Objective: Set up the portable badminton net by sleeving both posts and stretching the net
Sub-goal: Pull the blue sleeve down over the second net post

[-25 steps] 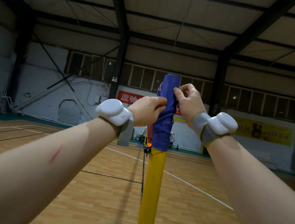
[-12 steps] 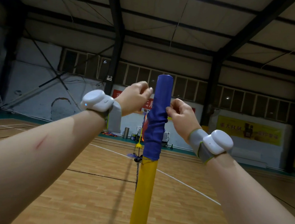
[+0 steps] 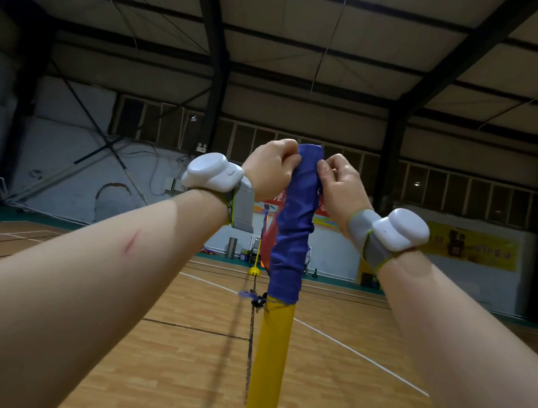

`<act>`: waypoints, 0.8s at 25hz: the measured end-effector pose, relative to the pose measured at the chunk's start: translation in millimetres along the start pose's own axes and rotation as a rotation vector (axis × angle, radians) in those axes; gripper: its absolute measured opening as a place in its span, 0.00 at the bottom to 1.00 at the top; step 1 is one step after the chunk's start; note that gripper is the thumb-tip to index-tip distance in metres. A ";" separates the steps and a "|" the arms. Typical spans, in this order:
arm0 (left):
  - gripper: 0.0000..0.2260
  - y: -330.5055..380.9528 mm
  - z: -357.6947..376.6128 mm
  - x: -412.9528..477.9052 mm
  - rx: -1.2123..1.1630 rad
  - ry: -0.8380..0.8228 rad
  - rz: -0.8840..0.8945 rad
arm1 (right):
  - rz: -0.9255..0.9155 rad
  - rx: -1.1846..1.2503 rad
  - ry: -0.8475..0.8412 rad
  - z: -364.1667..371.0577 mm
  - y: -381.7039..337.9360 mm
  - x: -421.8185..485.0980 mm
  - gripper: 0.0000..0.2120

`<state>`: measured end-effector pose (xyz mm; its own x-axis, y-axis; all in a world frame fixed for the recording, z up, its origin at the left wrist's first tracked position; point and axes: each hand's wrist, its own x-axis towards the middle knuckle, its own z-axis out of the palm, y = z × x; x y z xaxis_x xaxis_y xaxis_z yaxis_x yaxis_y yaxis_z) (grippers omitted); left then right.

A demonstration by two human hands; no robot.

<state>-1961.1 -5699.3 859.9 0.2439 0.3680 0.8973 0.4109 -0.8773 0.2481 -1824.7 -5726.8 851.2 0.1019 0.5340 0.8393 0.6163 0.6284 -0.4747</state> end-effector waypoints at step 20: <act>0.09 -24.2 4.6 -45.6 -0.001 -0.200 -0.009 | -0.066 -0.119 -0.224 -3.6 17.9 -56.4 0.09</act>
<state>-1978.1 -5693.5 811.3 0.4099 0.4292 0.8048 0.4126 -0.8742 0.2561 -1816.6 -5747.7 796.4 -0.1090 0.6145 0.7814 0.7045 0.6023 -0.3754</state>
